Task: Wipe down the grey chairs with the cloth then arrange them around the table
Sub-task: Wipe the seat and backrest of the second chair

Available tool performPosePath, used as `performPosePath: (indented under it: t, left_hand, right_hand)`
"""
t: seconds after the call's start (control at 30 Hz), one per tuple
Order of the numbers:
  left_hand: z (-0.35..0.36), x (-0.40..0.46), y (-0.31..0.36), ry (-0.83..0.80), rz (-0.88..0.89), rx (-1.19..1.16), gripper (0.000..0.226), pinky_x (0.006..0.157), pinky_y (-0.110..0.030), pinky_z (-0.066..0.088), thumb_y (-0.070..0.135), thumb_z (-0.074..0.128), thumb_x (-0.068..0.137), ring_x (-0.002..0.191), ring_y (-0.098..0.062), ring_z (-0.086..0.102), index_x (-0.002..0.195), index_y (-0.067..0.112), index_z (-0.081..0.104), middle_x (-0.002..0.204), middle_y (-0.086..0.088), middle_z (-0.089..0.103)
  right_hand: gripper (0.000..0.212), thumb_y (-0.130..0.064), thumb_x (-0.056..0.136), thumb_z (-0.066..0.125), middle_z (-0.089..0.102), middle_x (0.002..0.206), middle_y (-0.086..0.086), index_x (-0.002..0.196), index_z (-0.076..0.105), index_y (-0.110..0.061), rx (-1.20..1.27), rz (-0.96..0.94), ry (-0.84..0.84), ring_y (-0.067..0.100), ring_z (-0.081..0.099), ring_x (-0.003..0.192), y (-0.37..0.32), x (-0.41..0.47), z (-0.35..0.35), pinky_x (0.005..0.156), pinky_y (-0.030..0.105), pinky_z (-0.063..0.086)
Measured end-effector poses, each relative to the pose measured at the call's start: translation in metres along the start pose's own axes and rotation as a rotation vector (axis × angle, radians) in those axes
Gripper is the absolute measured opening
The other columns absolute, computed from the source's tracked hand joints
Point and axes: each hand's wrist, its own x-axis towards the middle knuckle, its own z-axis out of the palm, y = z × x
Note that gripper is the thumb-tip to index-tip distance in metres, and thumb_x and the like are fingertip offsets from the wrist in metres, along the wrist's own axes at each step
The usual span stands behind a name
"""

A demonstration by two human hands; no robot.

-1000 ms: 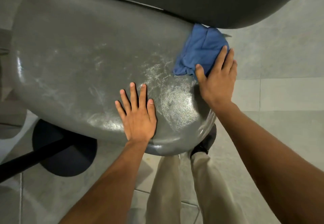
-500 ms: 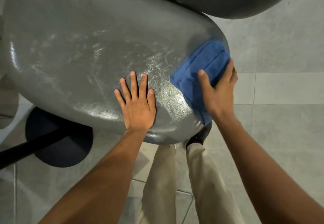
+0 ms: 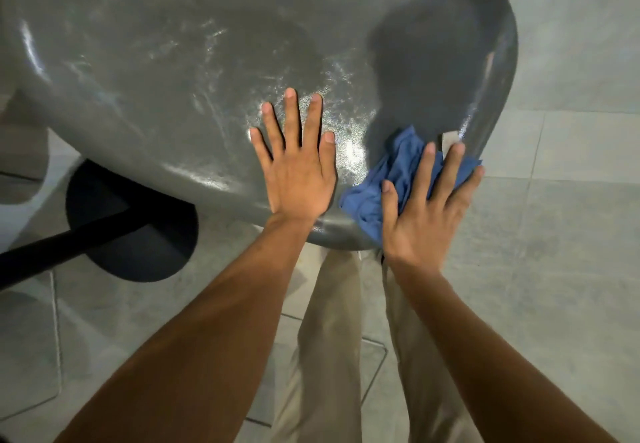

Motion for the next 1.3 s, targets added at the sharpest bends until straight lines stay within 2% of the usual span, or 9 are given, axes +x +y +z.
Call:
performPosePath:
  t: [0.13, 0.27, 0.43, 0.67, 0.83, 0.97, 1.1, 1.2, 1.3]
  left_hand:
    - [-0.013, -0.001, -0.016, -0.022, 0.062, 0.011, 0.053, 0.127, -0.054, -0.005, 0.047, 0.019, 0.111, 0.158, -0.03, -0.007, 0.163, 0.037, 0.017, 0.172, 0.004, 0.003]
    - [-0.023, -0.001, -0.053, 0.051, -0.065, -0.007, 0.051, 0.125, -0.06, -0.001, 0.044, 0.025, 0.111, 0.158, -0.033, -0.003, 0.161, 0.036, 0.024, 0.172, 0.002, 0.006]
    - [-0.028, -0.011, -0.091, 0.059, -0.112, 0.033, 0.052, 0.125, -0.061, -0.003, 0.044, 0.024, 0.112, 0.158, -0.033, -0.008, 0.163, 0.036, 0.016, 0.173, 0.0, -0.001]
    - [-0.029, -0.015, -0.102, 0.089, -0.113, -0.012, 0.051, 0.126, -0.058, -0.002, 0.041, 0.026, 0.113, 0.158, -0.033, -0.006, 0.163, 0.034, 0.019, 0.173, 0.001, 0.004]
    - [-0.041, -0.013, -0.129, 0.139, -0.266, -0.032, 0.052, 0.126, -0.058, 0.0, 0.042, 0.024, 0.112, 0.158, -0.033, -0.005, 0.162, 0.034, 0.019, 0.173, 0.001, 0.003]
    - [-0.045, -0.017, -0.14, 0.102, -0.267, -0.055, 0.053, 0.126, -0.057, 0.002, 0.041, 0.025, 0.112, 0.158, -0.031, -0.007, 0.163, 0.033, 0.016, 0.173, 0.002, 0.001]
    - [-0.042, -0.015, -0.132, 0.11, -0.3, -0.095, 0.055, 0.126, -0.058, -0.001, 0.042, 0.024, 0.112, 0.158, -0.031, -0.011, 0.164, 0.029, 0.013, 0.173, 0.001, -0.003]
    - [-0.034, -0.013, -0.127, 0.131, -0.325, -0.107, 0.056, 0.125, -0.06, -0.002, 0.038, 0.027, 0.112, 0.157, -0.033, -0.011, 0.164, 0.026, 0.012, 0.173, 0.0, -0.004]
    - [-0.028, -0.014, -0.129, 0.156, -0.333, -0.108, 0.057, 0.125, -0.06, -0.002, 0.036, 0.028, 0.111, 0.158, -0.034, -0.009, 0.164, 0.024, 0.014, 0.173, -0.002, -0.001]
  right_hand:
    - [0.068, -0.052, 0.107, 0.037, 0.016, 0.166, 0.021, 0.16, 0.025, -0.012, -0.015, -0.082, -0.02, 0.058, 0.007, 0.148, 0.005, -0.015, 0.006, 0.12, 0.066, 0.016]
    - [0.064, -0.048, 0.108, 0.039, 0.02, 0.165, 0.022, 0.159, 0.029, -0.011, -0.022, -0.102, 0.017, 0.061, 0.009, 0.146, 0.004, -0.004, 0.009, 0.119, 0.069, 0.012]
    - [0.055, -0.041, 0.11, 0.035, 0.024, 0.166, 0.014, 0.159, 0.031, -0.015, -0.124, -0.107, 0.06, 0.059, 0.016, 0.147, -0.022, 0.018, 0.014, 0.12, 0.069, 0.011]
    - [0.061, -0.04, 0.109, 0.022, 0.008, 0.169, 0.016, 0.162, 0.007, -0.013, -0.147, -0.564, -0.131, 0.051, 0.005, 0.152, -0.104, 0.021, 0.037, 0.124, 0.062, 0.006]
    - [0.061, -0.043, 0.109, 0.013, 0.0, 0.17, 0.012, 0.162, -0.001, -0.014, -0.217, -0.728, -0.166, 0.046, 0.0, 0.154, -0.145, 0.028, 0.049, 0.125, 0.059, 0.002]
    - [0.058, -0.042, 0.111, 0.022, 0.01, 0.17, 0.009, 0.162, 0.012, -0.017, -0.223, -0.722, -0.153, 0.04, 0.009, 0.155, -0.102, 0.029, 0.034, 0.126, 0.054, 0.009]
    - [0.059, -0.041, 0.109, 0.032, 0.011, 0.17, 0.01, 0.162, 0.02, -0.015, -0.219, -0.663, -0.191, 0.039, 0.006, 0.155, -0.067, 0.03, 0.016, 0.127, 0.053, 0.004]
    - [0.065, -0.044, 0.107, 0.035, 0.011, 0.169, 0.014, 0.161, 0.019, -0.013, -0.188, -0.626, -0.172, 0.044, 0.005, 0.154, -0.101, 0.052, 0.026, 0.126, 0.056, 0.0]
    - [0.065, -0.045, 0.108, 0.022, 0.003, 0.17, 0.015, 0.163, 0.007, -0.012, -0.175, -0.645, -0.135, 0.045, 0.002, 0.154, -0.162, 0.084, 0.044, 0.125, 0.058, 0.004]
